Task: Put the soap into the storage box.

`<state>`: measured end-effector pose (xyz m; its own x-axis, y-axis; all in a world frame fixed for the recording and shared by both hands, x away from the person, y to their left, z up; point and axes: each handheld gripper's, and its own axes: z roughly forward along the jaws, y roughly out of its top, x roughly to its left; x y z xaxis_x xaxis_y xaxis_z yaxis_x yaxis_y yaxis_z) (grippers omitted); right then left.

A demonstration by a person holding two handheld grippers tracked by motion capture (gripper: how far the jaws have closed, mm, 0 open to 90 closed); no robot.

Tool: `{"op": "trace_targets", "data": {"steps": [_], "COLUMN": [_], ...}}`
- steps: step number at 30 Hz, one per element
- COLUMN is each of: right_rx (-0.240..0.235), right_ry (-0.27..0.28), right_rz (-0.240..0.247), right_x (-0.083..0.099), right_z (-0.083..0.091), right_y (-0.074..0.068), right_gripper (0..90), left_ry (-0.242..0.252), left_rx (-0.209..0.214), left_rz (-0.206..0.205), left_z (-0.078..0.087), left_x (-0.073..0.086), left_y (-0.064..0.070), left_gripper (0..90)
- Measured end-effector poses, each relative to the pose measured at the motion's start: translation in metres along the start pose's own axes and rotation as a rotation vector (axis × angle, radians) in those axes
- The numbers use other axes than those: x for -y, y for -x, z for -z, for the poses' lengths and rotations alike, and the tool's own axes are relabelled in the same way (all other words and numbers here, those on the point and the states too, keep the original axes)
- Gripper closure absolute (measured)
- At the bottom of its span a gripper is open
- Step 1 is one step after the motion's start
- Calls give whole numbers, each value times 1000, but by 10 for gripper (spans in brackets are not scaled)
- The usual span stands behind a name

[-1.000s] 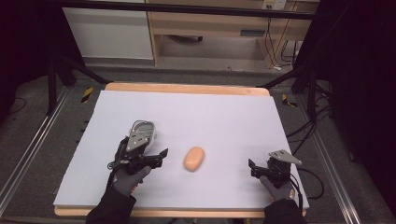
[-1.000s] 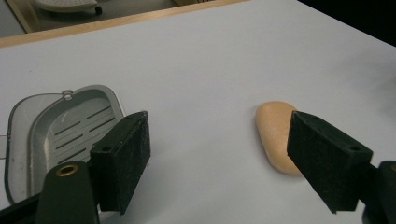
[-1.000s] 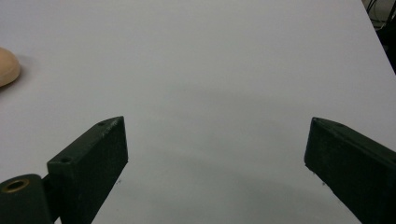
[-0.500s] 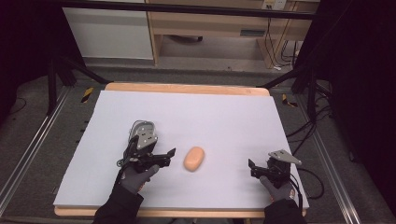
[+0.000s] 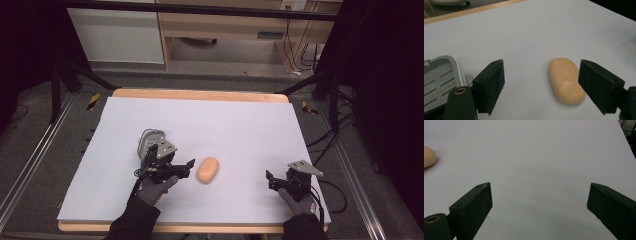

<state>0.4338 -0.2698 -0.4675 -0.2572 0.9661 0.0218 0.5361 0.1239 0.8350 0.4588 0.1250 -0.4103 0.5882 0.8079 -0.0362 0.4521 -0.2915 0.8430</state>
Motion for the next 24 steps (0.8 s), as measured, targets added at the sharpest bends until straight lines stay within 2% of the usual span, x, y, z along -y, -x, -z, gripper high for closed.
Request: {"op": "trace_targets", "data": {"steps": [10, 24], "right_rx": [2, 5], "right_ry": [1, 0], "right_rz": [1, 5], "right_x": [0, -1], "right_z": [0, -1], "right_y": [0, 1], "right_gripper": [64, 64], "left_ry": [-6, -34], "left_rx": [19, 37], "left_rz": [4, -32], "left_z": [-11, -24], "left_x": [-2, -6], "left_y": [8, 22], "left_gripper": [207, 203]}}
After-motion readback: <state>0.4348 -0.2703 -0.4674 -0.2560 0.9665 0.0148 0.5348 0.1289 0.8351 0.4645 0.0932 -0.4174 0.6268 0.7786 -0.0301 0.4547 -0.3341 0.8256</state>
